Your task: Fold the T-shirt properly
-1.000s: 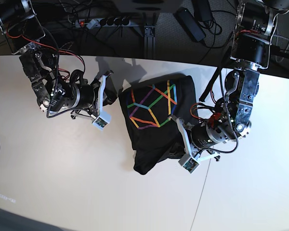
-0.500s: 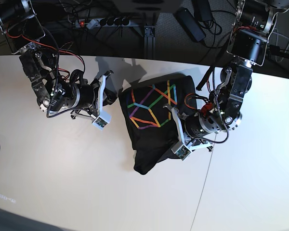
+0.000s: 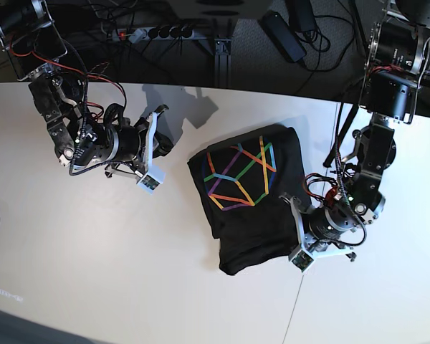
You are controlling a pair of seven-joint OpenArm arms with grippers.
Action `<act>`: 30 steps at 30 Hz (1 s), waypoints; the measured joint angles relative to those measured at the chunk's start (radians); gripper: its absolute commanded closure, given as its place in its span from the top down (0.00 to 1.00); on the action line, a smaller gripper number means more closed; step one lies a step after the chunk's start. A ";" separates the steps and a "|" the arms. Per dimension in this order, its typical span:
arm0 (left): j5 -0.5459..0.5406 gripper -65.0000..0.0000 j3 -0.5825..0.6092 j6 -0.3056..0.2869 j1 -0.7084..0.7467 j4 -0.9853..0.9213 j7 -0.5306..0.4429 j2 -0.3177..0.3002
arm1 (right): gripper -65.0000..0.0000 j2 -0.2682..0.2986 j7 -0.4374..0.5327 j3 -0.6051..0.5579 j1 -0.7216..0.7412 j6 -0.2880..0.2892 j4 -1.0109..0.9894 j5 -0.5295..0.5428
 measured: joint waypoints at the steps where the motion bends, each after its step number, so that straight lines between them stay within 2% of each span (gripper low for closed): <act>1: 0.014 0.00 0.000 0.000 -0.003 0.000 -0.002 -0.002 | 0.00 0.000 0.000 0.000 0.000 0.000 0.000 0.000; 4: 0.063 0.00 0.004 0.006 -0.013 0.000 -0.044 -0.024 | 0.00 0.000 0.000 0.000 0.000 0.000 0.000 0.001; 7: 0.081 0.00 0.004 0.076 -0.037 0.000 -0.055 -0.074 | 0.00 0.000 0.000 0.000 0.000 0.000 0.000 0.001; 9: 0.063 0.00 0.002 0.110 -0.051 0.000 -0.009 -0.105 | 0.00 0.000 0.000 0.000 0.000 0.000 0.000 0.000; 12: 0.042 0.00 -0.002 0.112 -0.037 0.000 0.116 -0.114 | 0.00 -0.003 0.001 0.000 0.000 0.000 0.000 0.000; 18: -0.029 0.00 0.003 0.112 0.099 -0.001 0.155 -0.112 | 0.00 -0.012 0.072 0.021 0.000 0.000 -0.003 -0.099; 24: -0.016 0.00 -0.005 0.131 0.182 0.005 0.098 -0.068 | 0.00 -0.072 0.101 0.079 0.003 0.000 -0.004 -0.132; 27: 0.019 0.00 -0.010 0.161 0.216 0.012 0.086 -0.021 | 0.00 -0.111 0.087 0.063 0.002 0.000 -0.008 -0.135; 30: 0.004 0.00 -0.013 0.164 0.229 0.014 0.066 0.033 | 0.00 -0.156 0.087 0.043 0.000 0.000 -0.008 -0.132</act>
